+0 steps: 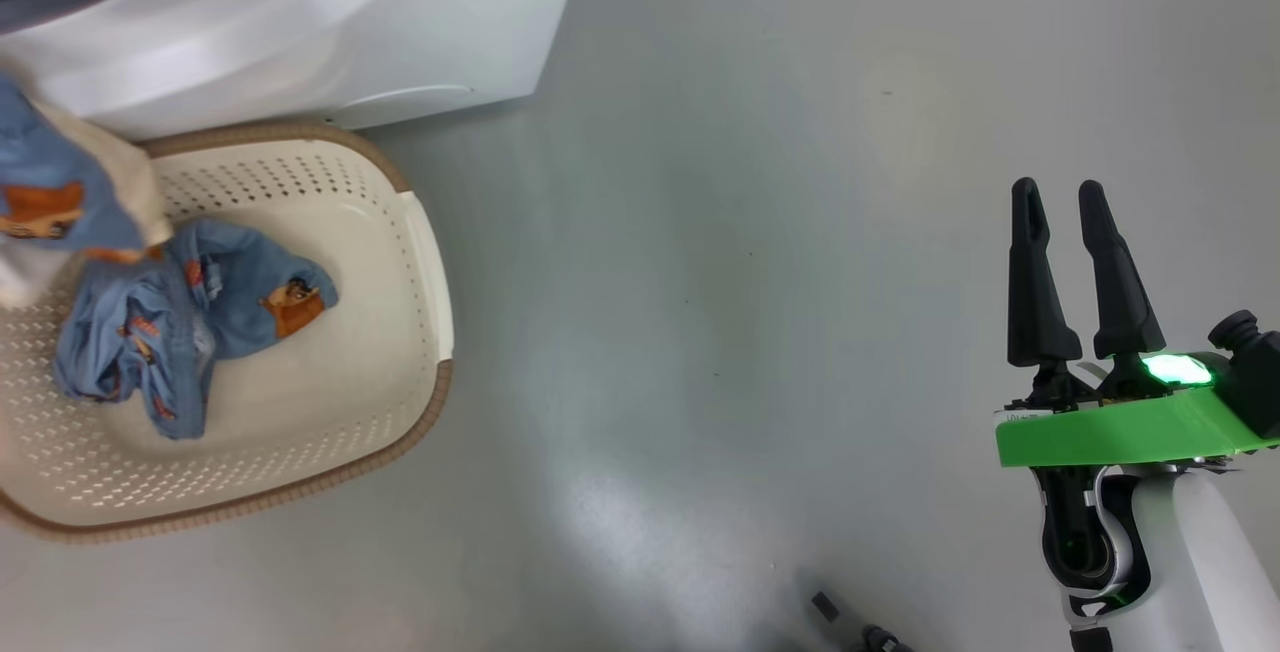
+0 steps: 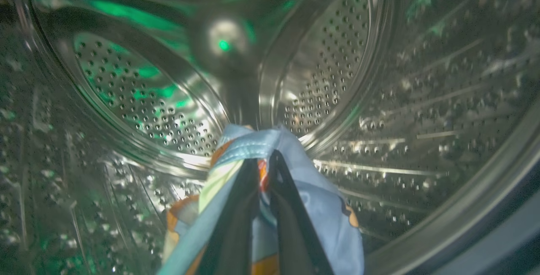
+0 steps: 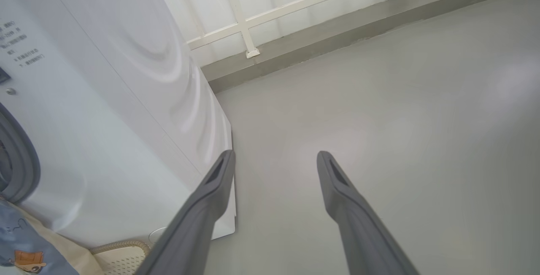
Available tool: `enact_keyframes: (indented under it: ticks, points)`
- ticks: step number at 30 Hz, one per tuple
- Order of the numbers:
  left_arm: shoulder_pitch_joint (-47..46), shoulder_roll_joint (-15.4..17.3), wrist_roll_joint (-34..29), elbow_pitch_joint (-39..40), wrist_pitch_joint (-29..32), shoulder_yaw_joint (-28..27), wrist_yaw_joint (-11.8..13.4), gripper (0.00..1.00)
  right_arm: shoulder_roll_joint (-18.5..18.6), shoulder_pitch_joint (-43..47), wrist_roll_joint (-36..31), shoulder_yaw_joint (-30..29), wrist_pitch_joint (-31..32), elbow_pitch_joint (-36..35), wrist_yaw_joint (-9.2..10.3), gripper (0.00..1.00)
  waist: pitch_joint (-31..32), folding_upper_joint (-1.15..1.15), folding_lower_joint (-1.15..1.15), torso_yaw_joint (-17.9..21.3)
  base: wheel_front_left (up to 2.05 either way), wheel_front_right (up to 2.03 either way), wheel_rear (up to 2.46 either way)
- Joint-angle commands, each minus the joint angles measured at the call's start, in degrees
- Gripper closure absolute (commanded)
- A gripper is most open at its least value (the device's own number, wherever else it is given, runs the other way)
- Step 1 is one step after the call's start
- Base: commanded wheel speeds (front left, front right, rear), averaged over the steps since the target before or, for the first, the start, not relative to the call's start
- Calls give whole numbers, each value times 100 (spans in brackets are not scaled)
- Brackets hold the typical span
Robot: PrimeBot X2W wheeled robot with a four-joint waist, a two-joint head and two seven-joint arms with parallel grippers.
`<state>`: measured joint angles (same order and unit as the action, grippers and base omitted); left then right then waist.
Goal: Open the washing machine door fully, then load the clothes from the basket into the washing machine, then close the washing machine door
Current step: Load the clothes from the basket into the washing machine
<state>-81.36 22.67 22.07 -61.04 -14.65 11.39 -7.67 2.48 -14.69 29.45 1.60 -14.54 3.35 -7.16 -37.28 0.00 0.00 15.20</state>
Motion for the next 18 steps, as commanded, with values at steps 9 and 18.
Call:
enact_keyframes:
  ticks: [9, 18]
  points:
    - [454, 321, -518, 1274, -34, -626, 60, 100, 40, 47, 180, 162, -46, -153, -33, 0, -66, 0, 0, 146, 0, 0, 0]
    - [368, 294, -679, 382, -34, -502, 32, 0, 40, 74, 216, 195, -46, -138, -33, 0, 29, 0, 0, 141, 0, 0, 0]
